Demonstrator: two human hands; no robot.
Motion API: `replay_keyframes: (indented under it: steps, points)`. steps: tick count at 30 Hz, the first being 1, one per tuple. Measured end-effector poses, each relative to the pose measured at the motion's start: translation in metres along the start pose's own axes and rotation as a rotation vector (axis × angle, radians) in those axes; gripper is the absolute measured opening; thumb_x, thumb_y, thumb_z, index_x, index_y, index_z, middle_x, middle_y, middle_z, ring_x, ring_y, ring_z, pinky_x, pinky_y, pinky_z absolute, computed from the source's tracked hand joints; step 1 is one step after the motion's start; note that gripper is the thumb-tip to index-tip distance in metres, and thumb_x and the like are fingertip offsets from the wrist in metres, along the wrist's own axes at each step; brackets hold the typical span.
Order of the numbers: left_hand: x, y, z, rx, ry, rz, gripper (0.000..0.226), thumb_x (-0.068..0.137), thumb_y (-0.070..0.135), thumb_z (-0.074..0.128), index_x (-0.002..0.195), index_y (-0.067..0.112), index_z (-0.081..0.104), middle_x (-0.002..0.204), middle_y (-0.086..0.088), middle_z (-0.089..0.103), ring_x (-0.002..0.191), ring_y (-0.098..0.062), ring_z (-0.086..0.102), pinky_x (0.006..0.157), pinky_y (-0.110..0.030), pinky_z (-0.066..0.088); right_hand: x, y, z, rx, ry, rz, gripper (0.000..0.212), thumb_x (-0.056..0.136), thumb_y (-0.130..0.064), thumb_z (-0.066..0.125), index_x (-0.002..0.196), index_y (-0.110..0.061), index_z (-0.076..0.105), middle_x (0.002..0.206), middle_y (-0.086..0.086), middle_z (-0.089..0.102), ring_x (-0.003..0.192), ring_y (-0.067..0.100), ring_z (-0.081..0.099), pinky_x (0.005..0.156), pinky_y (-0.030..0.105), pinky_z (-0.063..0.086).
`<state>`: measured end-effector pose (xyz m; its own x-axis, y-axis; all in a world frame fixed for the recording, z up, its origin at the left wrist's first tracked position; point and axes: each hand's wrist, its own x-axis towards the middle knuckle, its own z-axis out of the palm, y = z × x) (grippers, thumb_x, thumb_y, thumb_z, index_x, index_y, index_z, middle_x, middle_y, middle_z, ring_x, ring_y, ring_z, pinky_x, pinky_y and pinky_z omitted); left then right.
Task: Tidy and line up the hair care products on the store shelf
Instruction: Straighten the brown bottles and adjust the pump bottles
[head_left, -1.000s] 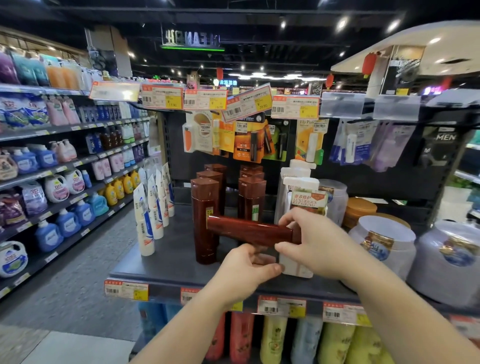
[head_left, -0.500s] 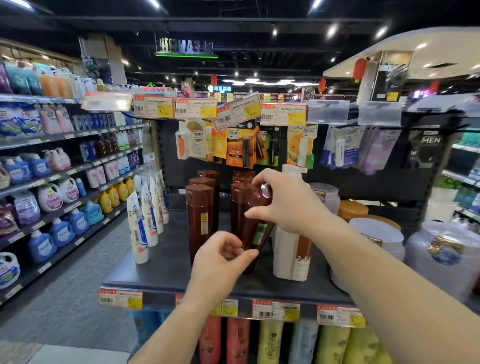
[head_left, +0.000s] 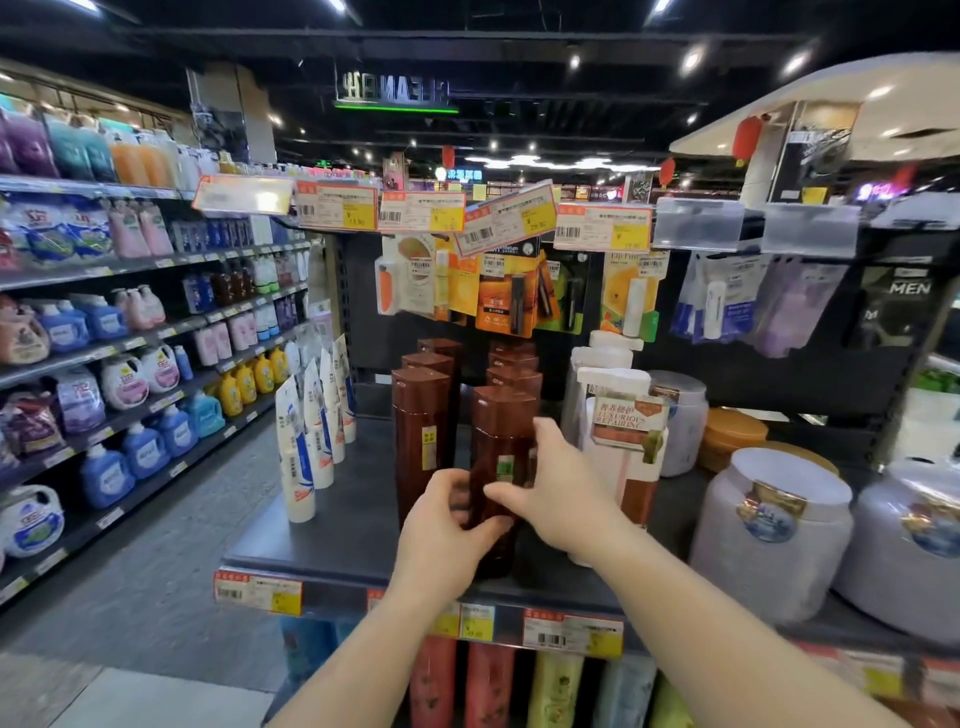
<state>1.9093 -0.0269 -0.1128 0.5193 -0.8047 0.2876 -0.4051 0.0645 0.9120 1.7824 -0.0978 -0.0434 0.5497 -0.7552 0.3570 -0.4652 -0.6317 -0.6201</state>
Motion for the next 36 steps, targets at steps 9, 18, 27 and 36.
replay_keyframes:
  steps: [9, 18, 27, 36]
  points:
    - [-0.004, -0.01, 0.005, 0.128, -0.128, 0.001, 0.051, 0.073, 0.027, 0.082, 0.105, 0.045, 0.047, 0.091, 0.021, 0.068, 0.083, 0.014, 0.063, 0.071, -0.013, 0.054, -0.007, 0.015, 0.013, 0.096, -0.006, 0.044, 0.046, 0.082, -0.032, 0.072, 0.121, -0.032, 0.047, 0.096, -0.025, 0.053, 0.091, -0.005, 0.052, 0.068, 0.007, 0.04]
    - [-0.004, -0.01, 0.003, 0.132, -0.111, 0.007, 0.053, 0.069, 0.037, 0.083, 0.11, 0.039, 0.05, 0.094, 0.02, 0.064, 0.086, 0.014, 0.061, 0.068, -0.008, 0.05, -0.007, 0.019, 0.013, 0.076, -0.008, 0.034, 0.048, 0.086, -0.032, 0.068, 0.127, -0.032, 0.044, 0.105, -0.024, 0.051, 0.095, -0.006, 0.048, 0.064, 0.004, 0.038]
    - [0.006, -0.022, -0.038, 0.242, 0.4, -0.015, 0.068, 0.07, 0.042, 0.08, 0.127, 0.03, 0.044, 0.116, 0.012, 0.05, 0.11, -0.007, 0.051, 0.089, -0.029, 0.047, -0.006, 0.023, 0.014, 0.077, -0.033, 0.095, 0.063, 0.086, -0.033, 0.066, 0.141, -0.027, 0.035, 0.136, -0.009, 0.053, 0.125, 0.013, 0.051, 0.089, 0.023, 0.046]
    - [0.036, -0.035, -0.039, 0.295, 0.089, -0.129, 0.062, 0.072, 0.035, 0.083, 0.123, 0.026, 0.049, 0.115, 0.008, 0.066, 0.095, -0.008, 0.06, 0.078, -0.021, 0.043, -0.013, 0.038, 0.038, -0.024, -0.112, 0.178, 0.062, 0.079, -0.041, 0.073, 0.13, -0.025, 0.043, 0.125, -0.007, 0.061, 0.112, 0.014, 0.058, 0.086, 0.024, 0.047]
